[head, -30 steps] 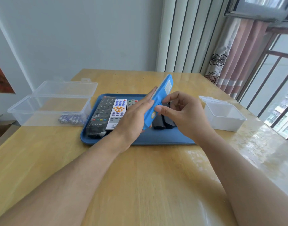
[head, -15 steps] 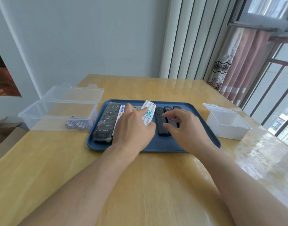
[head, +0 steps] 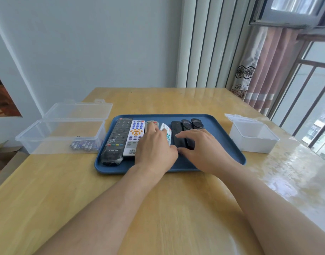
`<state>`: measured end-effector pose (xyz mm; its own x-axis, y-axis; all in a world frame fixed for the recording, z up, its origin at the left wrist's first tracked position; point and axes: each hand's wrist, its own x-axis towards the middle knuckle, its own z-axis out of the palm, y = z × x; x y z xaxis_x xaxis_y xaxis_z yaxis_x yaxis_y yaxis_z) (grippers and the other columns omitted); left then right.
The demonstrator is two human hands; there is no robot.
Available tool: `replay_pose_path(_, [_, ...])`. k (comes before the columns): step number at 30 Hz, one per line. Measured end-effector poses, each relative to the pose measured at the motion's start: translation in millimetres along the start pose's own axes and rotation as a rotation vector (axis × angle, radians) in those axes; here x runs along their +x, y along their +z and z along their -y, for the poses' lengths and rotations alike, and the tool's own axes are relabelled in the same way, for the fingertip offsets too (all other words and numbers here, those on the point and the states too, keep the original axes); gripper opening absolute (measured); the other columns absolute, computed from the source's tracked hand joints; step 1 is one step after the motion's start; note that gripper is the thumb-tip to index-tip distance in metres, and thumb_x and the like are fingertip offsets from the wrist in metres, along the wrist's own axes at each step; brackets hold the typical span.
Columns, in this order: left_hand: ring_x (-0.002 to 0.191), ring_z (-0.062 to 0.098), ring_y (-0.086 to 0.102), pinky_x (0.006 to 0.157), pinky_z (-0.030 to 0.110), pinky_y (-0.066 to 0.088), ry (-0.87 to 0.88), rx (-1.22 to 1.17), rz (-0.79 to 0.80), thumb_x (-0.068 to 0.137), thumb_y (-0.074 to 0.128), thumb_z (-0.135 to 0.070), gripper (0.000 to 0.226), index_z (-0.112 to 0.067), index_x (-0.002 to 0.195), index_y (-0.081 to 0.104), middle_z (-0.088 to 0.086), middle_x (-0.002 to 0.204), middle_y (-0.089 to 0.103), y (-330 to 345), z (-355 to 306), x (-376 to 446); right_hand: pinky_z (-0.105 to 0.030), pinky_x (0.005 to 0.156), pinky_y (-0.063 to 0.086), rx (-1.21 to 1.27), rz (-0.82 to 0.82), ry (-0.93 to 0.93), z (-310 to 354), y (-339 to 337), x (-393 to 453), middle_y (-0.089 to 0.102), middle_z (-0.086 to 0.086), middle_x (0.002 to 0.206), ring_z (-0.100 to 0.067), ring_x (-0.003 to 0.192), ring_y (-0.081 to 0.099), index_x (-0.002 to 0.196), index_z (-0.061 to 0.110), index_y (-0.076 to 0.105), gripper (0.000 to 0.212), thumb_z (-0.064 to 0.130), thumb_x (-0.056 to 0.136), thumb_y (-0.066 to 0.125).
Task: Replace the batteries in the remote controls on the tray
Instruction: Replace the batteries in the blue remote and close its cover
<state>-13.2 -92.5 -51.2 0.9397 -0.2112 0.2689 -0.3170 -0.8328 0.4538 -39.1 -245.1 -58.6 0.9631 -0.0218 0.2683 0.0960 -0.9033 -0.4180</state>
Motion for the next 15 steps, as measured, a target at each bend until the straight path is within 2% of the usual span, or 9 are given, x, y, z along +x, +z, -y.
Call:
replay_pose_path(3, [0.113, 0.029, 0.058, 0.095, 0.036, 0.046, 0.057, 0.024, 0.018, 0.090, 0.061, -0.023, 0.039, -0.009, 0.126, 0.061, 0.006, 0.134, 0.042, 2, -1, -2, -0.032, 0.116, 0.027, -0.040, 0.079, -0.024, -1, 4, 0, 0.047, 0.014, 0.151, -0.012, 0.146, 0.030, 0.142, 0.033, 0.054, 0.047, 0.036, 0.096, 0.063])
replay_pose_path(9, [0.111, 0.028, 0.055, 0.094, 0.034, 0.040, 0.131, 0.097, 0.015, 0.088, 0.062, -0.023, 0.029, -0.012, 0.115, 0.060, 0.006, 0.130, 0.044, 9, -4, -5, -0.033, 0.119, 0.023, -0.035, 0.108, -0.037, -5, 9, 1, 0.043, 0.013, 0.155, -0.014, 0.150, 0.025, 0.146, 0.033, 0.050, 0.046, 0.030, 0.100, 0.057])
replay_pose_path(12, [0.120, 0.027, 0.050, 0.099, 0.034, 0.034, 0.154, 0.167, 0.000, 0.090, 0.060, -0.026, 0.033, -0.015, 0.121, 0.059, 0.006, 0.132, 0.045, 11, -3, -5, -0.032, 0.119, 0.022, -0.051, 0.119, -0.046, -6, 9, 2, 0.042, 0.013, 0.156, -0.014, 0.150, 0.024, 0.147, 0.034, 0.049, 0.047, 0.030, 0.101, 0.055])
replay_pose_path(15, [0.130, 0.025, 0.042, 0.104, 0.034, 0.030, 0.175, 0.223, -0.013, 0.091, 0.061, -0.026, 0.047, -0.018, 0.137, 0.055, 0.005, 0.137, 0.047, 11, -3, -7, -0.031, 0.119, 0.021, -0.061, 0.135, -0.056, -8, 9, 3, 0.041, 0.013, 0.156, -0.015, 0.151, 0.024, 0.146, 0.037, 0.048, 0.046, 0.031, 0.101, 0.054])
